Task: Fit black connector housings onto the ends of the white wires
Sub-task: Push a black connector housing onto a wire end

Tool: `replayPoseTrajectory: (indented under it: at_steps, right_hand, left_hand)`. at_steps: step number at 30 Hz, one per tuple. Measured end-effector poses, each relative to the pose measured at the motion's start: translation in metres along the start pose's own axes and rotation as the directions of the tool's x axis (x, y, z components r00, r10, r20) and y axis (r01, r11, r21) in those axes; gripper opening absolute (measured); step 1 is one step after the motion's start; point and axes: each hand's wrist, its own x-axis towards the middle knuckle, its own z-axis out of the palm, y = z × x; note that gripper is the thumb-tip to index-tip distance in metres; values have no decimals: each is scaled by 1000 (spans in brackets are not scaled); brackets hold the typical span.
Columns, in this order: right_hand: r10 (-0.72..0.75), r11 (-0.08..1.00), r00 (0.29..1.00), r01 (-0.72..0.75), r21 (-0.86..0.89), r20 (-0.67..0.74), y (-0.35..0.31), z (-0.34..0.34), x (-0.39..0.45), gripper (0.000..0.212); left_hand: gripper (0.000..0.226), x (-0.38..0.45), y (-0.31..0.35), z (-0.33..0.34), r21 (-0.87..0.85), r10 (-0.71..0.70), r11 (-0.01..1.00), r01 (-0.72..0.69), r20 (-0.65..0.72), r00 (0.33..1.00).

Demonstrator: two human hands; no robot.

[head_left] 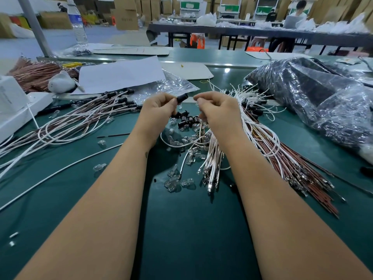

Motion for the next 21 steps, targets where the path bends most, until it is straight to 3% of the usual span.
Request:
replayPoseTrajectory:
  at_steps: [3,5,16,21]
  right_hand:
    - [113,953,993,-117,281,30,0,-3,3,17]
    - [142,929,989,-148,339,41,2,-2,4,12]
    - [124,967,991,-131,218,47,8,-3,3,11]
    - [156,946,987,-164,280,49,10,-2,3,7]
  left_hand:
    - [20,-1,0,4,81,16,997,-17,14,1000]
    - [20,-3,0,6,130,34,991,-39,44,998]
    - [14,-7,3,7,170,51,984,-58,49,998]
    - [11,-9,5,7,161,29,986,-31,13,999]
